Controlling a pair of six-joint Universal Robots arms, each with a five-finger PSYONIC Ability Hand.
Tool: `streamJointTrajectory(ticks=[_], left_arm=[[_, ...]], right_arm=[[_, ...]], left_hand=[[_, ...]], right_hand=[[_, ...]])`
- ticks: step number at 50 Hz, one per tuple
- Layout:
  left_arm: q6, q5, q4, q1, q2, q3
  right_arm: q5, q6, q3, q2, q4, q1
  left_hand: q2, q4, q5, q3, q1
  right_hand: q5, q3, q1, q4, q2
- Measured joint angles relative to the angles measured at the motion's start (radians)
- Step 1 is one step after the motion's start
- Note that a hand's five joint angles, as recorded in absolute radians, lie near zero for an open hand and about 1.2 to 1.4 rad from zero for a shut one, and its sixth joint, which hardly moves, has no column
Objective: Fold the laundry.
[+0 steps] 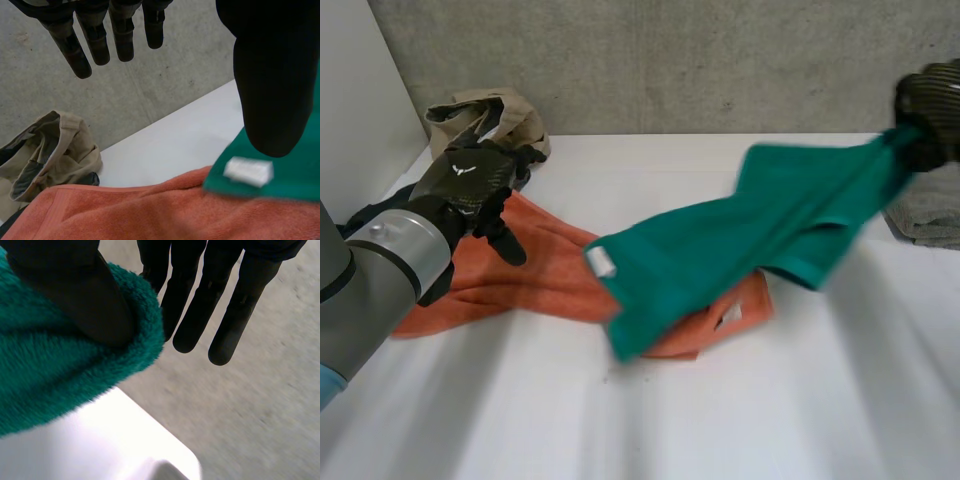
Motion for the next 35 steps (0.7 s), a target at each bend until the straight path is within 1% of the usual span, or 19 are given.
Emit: streamJointTrajectory(ticks=[2,5,10,15,19,24,33,35], left_arm=[[0.012,0.014,-0.002,0.009,-0.014,0.009],[0.041,0.037,-0.005,0.017,-0.056,0.028],[0.130,0.057,-0.006,0.025,-0.179,0.086],[0.224,0.053,-0.008,0.030,-0.319,0.161],[0.284,0.041,-0.015,0.034,-0.431,0.229],[0.329,0.027,-0.035,0.042,-0.538,0.308],[0.354,0.017,-0.049,0.051,-0.632,0.390],[0.360,0.013,-0.049,0.053,-0.647,0.400]], right_arm=[[-0.020,-0.033,0.014,-0.007,0.017,-0.047],[-0.051,-0.055,0.040,0.003,0.033,-0.077],[-0.100,-0.056,0.096,0.043,0.034,-0.077],[-0.124,-0.043,0.154,0.076,0.013,-0.059],[-0.127,-0.037,0.194,0.093,-0.014,-0.040],[-0.124,-0.038,0.220,0.097,-0.045,-0.025],[-0.126,-0.037,0.227,0.097,-0.053,-0.032],[-0.126,-0.037,0.228,0.097,-0.054,-0.033]], left_hand=[[0.000,0.000,0.000,0.000,0.000],[0.000,0.000,0.000,0.000,0.000],[0.000,0.001,0.000,0.001,0.001],[0.000,0.021,0.004,0.018,0.017],[0.047,0.134,0.112,0.123,0.138],[0.103,0.190,0.171,0.184,0.189],[0.207,0.296,0.274,0.288,0.296],[0.322,0.409,0.384,0.401,0.416]], right_hand=[[0.004,0.000,0.000,0.000,0.000],[0.004,0.000,0.000,0.000,0.000],[0.004,0.000,0.000,0.001,0.000],[0.004,0.003,0.000,0.001,0.000],[0.002,0.007,0.000,0.001,0.000],[0.004,0.007,0.000,0.001,0.000],[0.004,0.007,0.000,0.002,0.000],[0.002,0.007,0.000,0.002,0.000]])
